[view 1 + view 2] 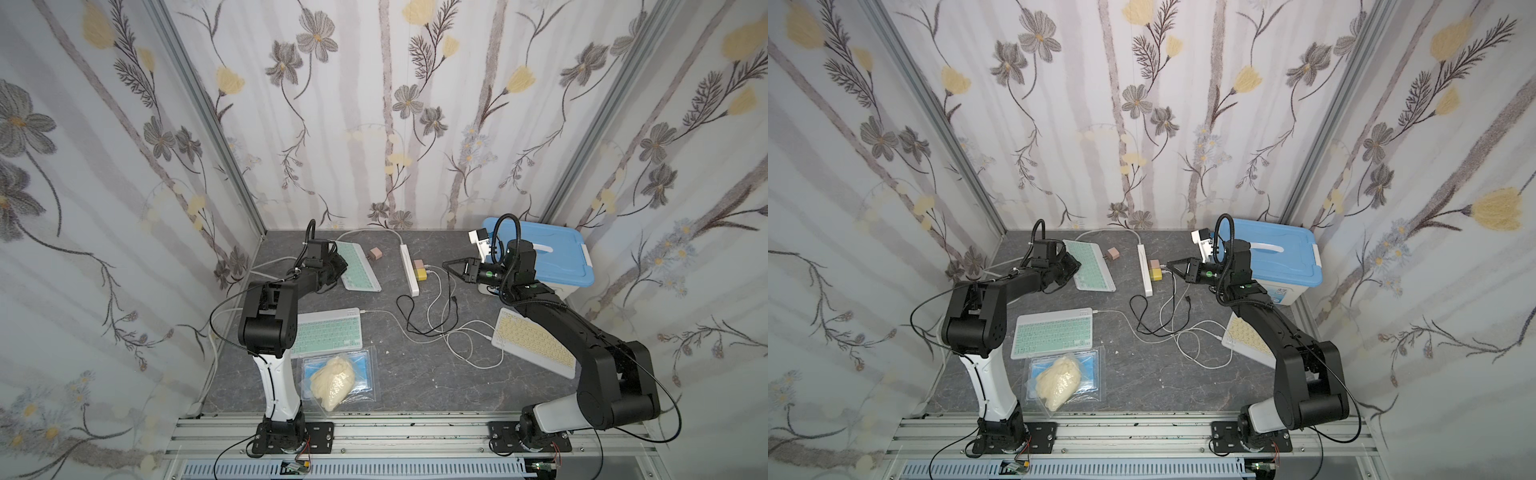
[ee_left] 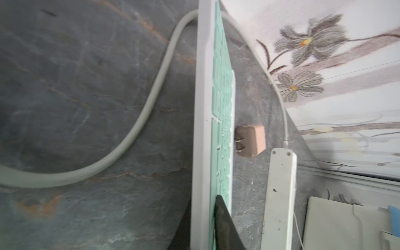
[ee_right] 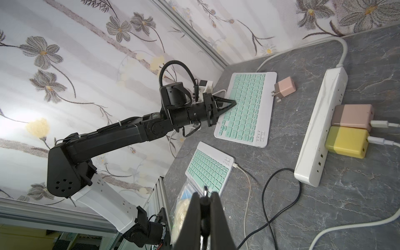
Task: Unplug the wireless keyboard
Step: Place the keyboard at the center of the board.
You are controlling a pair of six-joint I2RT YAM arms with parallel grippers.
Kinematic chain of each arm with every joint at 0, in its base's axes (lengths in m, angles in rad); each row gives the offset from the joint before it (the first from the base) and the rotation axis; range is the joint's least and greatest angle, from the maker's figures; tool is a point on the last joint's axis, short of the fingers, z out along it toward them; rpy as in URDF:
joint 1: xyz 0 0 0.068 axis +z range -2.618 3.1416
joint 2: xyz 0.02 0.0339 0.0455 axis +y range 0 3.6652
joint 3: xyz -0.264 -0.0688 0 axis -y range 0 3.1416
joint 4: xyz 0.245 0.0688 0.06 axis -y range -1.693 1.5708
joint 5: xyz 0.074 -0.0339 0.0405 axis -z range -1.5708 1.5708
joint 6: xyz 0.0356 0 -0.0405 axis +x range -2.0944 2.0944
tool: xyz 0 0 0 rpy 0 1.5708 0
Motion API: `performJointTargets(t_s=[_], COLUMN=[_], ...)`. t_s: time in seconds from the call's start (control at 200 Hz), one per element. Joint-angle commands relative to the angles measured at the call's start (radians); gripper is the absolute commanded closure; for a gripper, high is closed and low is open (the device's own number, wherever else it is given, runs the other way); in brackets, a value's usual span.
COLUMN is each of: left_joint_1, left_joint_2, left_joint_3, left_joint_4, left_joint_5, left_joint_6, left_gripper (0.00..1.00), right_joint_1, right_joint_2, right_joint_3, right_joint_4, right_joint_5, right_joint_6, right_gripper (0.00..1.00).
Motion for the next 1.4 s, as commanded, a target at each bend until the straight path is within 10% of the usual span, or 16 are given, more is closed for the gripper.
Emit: performJointTargets(t_s=[0.0, 0.679, 1.394], left_joint_1=[0.009, 0.055, 0.179], left_joint_2=[0.011, 0.091, 0.09], left_joint_3=[0.001, 0.149, 0.251], left_joint_4=[-0.079, -0.267, -0.279], left_joint_5=[-0.017, -0.061, -0.062], left_joint_6=[0.046, 0.168, 0.185], left_gripper=[0.76, 0.35, 0.34], right_joint_1=[0.002, 0.009, 0.034], right_joint_2=[0.005, -0.007, -0.009], right_joint_3=[0.009, 0.011, 0.005], right_joint_4=[0.02, 0.012, -0.013], right_joint_5=[-0.012, -0.017, -0.005], right_joint_6=[-0.007, -0.005, -0.018], right_gripper=[1.0, 1.0, 1.0])
